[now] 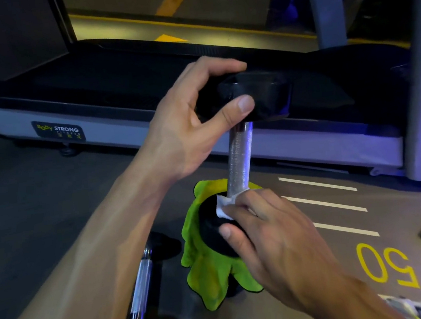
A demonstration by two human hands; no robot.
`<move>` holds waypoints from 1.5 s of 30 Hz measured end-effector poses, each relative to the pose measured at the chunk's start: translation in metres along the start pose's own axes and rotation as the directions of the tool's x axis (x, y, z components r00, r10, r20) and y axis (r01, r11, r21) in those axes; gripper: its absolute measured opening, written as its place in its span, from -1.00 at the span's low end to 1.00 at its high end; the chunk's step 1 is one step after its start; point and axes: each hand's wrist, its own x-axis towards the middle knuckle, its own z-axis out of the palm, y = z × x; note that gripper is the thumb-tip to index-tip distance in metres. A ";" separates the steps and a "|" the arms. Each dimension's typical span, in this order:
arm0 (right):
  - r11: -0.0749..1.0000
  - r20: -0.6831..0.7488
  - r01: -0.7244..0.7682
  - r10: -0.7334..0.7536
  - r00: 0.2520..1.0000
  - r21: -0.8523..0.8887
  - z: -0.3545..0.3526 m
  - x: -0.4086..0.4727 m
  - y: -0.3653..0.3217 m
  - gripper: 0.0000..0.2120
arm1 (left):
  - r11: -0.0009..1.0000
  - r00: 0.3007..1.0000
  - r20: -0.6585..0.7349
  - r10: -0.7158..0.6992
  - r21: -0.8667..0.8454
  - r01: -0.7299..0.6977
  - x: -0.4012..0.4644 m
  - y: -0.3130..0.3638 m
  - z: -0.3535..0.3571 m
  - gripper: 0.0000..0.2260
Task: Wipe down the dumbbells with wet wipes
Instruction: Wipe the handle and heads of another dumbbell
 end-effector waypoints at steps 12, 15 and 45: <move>0.996 -0.080 0.004 0.004 0.997 0.091 0.006 -0.007 -0.006 -0.57 | 0.998 0.997 0.057 0.051 -0.028 -0.050 0.003 -0.004 -0.006 -0.69; 0.991 -0.063 0.046 -0.039 0.997 0.125 0.006 -0.012 0.011 -0.58 | 0.997 0.994 0.073 0.077 -0.021 -0.076 0.002 -0.004 -0.008 -0.69; 0.974 -0.115 -0.214 0.221 0.968 0.075 0.019 -0.002 -0.028 -0.24 | 0.985 0.992 0.126 0.022 -0.175 0.000 0.013 -0.018 -0.008 -0.71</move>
